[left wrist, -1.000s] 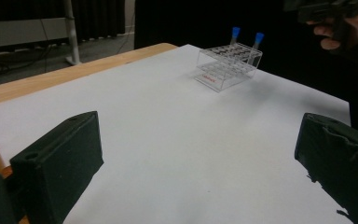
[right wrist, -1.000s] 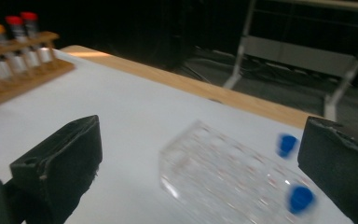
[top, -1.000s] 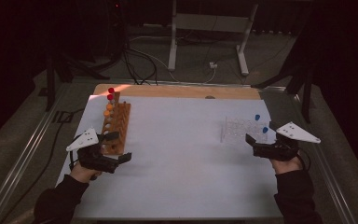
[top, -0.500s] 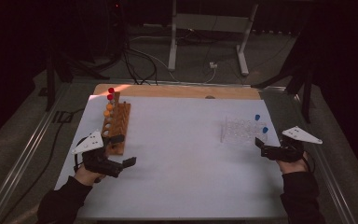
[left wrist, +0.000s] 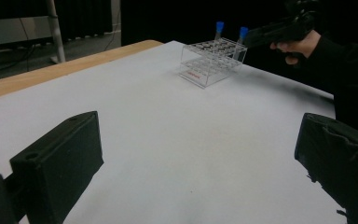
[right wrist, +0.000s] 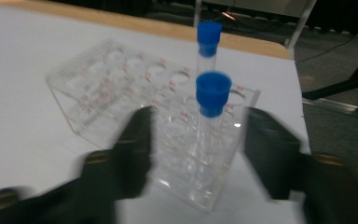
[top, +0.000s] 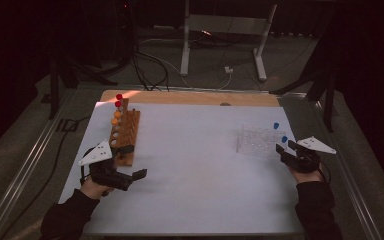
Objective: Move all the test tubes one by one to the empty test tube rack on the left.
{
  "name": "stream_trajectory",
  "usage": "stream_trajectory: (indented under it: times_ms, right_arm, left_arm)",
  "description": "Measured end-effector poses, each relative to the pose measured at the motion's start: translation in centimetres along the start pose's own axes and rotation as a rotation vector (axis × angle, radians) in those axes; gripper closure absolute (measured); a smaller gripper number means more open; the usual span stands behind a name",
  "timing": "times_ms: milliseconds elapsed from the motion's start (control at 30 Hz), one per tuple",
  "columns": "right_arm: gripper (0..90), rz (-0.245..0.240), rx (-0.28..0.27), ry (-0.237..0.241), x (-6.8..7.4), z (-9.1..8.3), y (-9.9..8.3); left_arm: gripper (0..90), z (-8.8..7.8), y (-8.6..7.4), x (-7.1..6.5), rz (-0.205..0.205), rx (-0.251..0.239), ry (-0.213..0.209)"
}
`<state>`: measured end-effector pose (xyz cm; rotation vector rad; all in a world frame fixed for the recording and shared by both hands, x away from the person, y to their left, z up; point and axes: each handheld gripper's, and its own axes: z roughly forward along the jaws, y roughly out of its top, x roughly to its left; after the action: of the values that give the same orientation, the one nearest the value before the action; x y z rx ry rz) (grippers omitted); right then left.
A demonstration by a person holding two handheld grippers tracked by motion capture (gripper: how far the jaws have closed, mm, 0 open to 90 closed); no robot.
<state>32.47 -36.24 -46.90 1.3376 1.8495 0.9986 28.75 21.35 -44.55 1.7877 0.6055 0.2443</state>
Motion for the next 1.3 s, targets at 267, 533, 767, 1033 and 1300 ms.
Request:
stream_trajectory:
  times_ms: [267,533,767,1033,1300]
  right_arm:
    - [68.9,-0.031,0.021,-0.035,0.1,1.0,0.2]
    - [76.9,-0.028,0.02,-0.043,0.1,1.1,0.4]
    - [77.5,-0.026,-0.005,-0.034,0.0,0.4,1.0]
    - [77.7,-0.015,-0.05,-0.031,-0.4,-1.3,2.8]
    - [77.8,-0.062,-0.11,0.002,0.9,-3.3,5.6]
  left_arm:
    - [1.7,0.0,-0.1,0.1,-0.003,0.001,0.0]
    - [1.7,-0.1,-0.1,0.2,-0.004,0.0,0.002]
    - [1.7,0.0,-0.1,0.3,-0.01,0.002,-0.001]
    - [1.8,0.0,0.0,0.2,-0.005,0.004,-0.013]
    - [1.8,0.2,0.8,-0.5,0.017,0.006,-0.03]
